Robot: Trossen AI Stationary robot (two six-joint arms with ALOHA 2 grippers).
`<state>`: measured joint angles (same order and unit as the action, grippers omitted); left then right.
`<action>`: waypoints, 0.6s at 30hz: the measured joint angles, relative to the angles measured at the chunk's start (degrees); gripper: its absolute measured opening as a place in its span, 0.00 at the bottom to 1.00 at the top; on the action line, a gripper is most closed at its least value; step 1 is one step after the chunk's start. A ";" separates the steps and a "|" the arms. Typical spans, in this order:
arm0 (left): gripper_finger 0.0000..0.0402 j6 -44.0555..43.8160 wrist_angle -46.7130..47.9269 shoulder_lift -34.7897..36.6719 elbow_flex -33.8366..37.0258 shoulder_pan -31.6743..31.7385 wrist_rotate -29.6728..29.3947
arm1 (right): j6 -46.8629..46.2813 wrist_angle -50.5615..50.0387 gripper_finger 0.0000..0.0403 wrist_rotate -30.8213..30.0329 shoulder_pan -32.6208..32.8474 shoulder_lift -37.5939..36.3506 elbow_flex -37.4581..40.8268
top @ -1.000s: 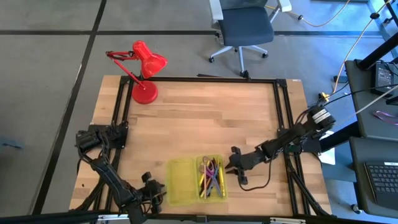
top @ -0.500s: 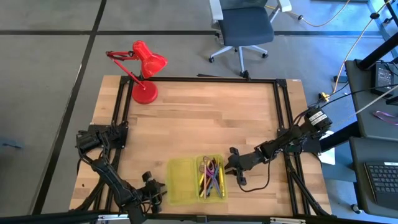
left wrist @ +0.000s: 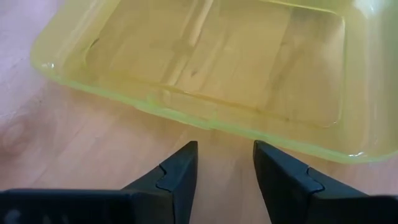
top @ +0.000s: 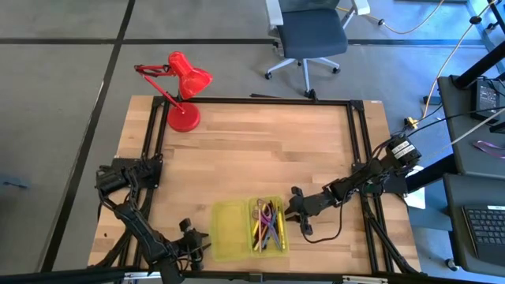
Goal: Pick & place school supplies into a supply box
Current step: Close the yellow supply box
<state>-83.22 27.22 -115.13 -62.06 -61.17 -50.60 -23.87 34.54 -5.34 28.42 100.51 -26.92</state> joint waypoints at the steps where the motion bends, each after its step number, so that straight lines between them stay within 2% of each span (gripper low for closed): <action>1: 0.37 -0.02 -0.02 0.02 0.00 0.02 -0.33 | -0.02 0.00 0.28 0.00 0.00 0.00 -0.01; 18: 0.37 0.00 0.37 1.44 -0.15 -1.08 -2.04 | -1.19 -0.04 0.28 -0.04 -0.02 0.02 0.00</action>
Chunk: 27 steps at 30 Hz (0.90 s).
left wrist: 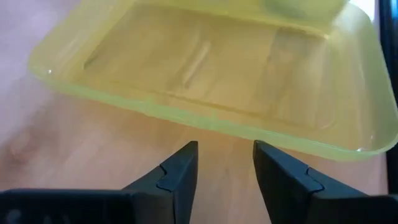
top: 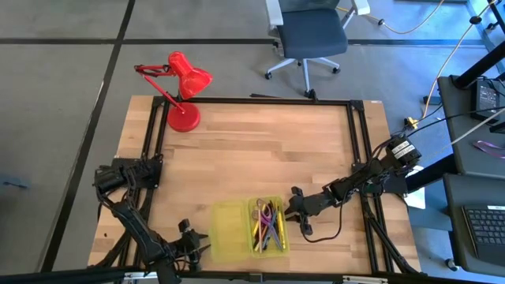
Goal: Pick & place school supplies into a supply box
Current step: Close the yellow supply box
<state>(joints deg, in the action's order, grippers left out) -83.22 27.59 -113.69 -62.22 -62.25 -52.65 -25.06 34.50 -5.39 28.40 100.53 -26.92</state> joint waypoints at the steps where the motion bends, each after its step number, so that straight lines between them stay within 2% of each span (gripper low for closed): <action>1: 0.37 0.00 0.32 0.32 0.00 -0.17 -0.43 | 0.00 -0.02 0.28 0.02 0.00 0.00 0.00; 11: 0.37 0.69 1.12 0.76 -0.02 0.69 -3.76 | 0.02 -0.04 0.28 0.00 -0.07 0.00 0.02; 21: 0.37 0.48 0.90 0.76 -0.02 0.49 -3.93 | 0.02 -0.04 0.28 0.00 -0.07 0.00 0.02; 27: 0.37 -0.21 0.90 0.76 -0.02 0.49 -1.85 | 0.02 -0.07 0.28 0.00 -0.07 0.00 0.02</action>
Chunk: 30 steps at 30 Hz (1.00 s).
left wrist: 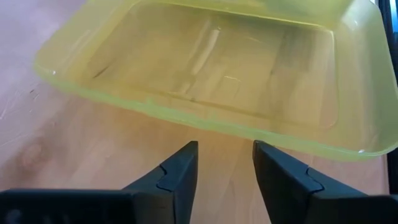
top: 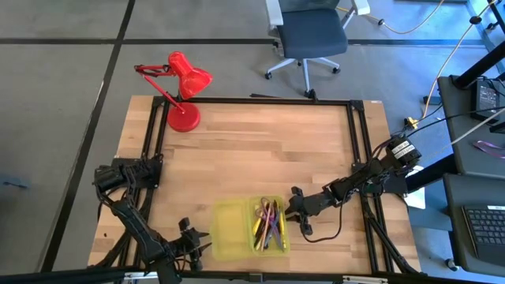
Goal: Pick & place school supplies into a supply box
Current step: Close the yellow supply box
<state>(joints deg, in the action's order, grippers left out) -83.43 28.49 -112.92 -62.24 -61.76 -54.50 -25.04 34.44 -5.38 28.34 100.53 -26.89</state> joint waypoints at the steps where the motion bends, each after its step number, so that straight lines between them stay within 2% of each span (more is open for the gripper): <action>1: 0.37 0.00 0.00 0.00 0.00 0.00 0.22 | 0.00 0.00 0.28 0.02 0.00 0.00 0.00; 25: 0.37 0.64 0.02 1.54 0.00 -0.36 0.14 | 0.00 -0.04 0.28 0.93 0.00 0.00 0.00; 30: 0.36 0.84 0.01 1.97 -0.02 -0.50 -2.34 | 0.00 -0.07 0.28 0.94 0.00 0.00 0.00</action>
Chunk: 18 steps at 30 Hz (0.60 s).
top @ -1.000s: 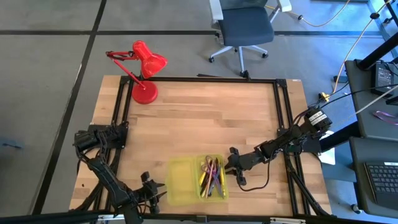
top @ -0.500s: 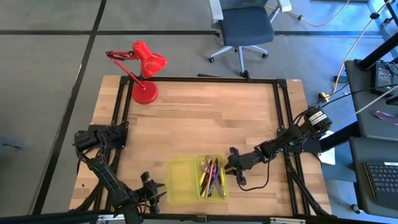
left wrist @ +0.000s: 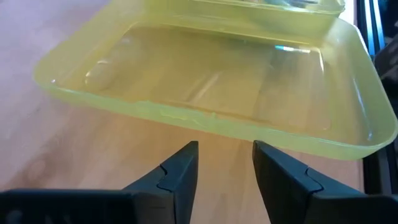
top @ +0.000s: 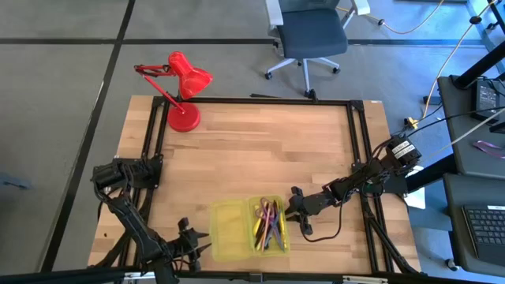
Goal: Pick & place school supplies into a supply box
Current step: Close the yellow supply box
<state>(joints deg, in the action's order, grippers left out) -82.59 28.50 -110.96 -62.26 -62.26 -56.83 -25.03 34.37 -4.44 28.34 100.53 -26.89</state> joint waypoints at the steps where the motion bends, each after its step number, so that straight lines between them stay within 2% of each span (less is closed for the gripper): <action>1: 0.36 0.00 -0.01 0.00 0.00 0.01 -0.45 | 0.00 0.00 0.28 0.01 0.00 0.00 0.00; 18: 0.37 -0.05 -0.03 0.00 0.00 -0.36 -0.56 | -0.27 -0.13 0.28 0.07 0.00 0.01 0.00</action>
<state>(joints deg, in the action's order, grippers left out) -82.64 28.47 -110.96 -62.26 -62.62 -57.40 -25.30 34.24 -4.37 28.34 100.54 -26.89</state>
